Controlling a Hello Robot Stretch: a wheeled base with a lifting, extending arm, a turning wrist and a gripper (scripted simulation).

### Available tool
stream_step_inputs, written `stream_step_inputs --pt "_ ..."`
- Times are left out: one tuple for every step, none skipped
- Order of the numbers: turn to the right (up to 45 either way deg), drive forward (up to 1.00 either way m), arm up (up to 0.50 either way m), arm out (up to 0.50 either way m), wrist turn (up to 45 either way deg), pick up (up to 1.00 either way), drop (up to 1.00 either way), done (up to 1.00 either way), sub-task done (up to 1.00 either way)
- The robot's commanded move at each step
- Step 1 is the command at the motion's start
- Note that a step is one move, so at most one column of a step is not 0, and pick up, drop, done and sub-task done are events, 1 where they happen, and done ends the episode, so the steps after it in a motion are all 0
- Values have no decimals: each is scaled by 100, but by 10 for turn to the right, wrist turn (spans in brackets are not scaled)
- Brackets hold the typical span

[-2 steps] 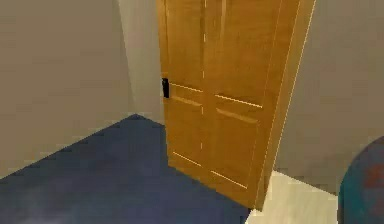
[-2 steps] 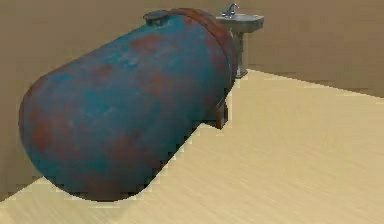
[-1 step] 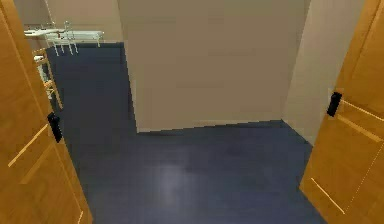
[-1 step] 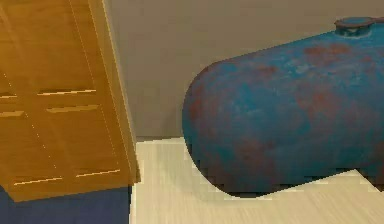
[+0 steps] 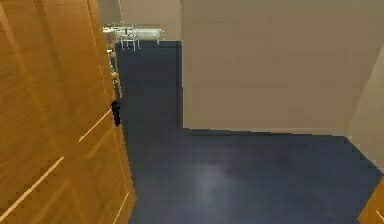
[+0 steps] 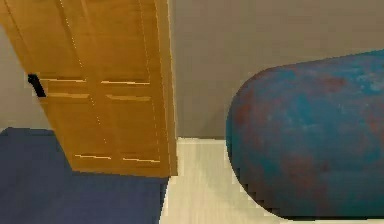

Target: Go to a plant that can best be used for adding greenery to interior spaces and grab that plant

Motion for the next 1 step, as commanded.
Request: stream_step_inputs --pt "0 100 0 0 0 0 0 0 0"
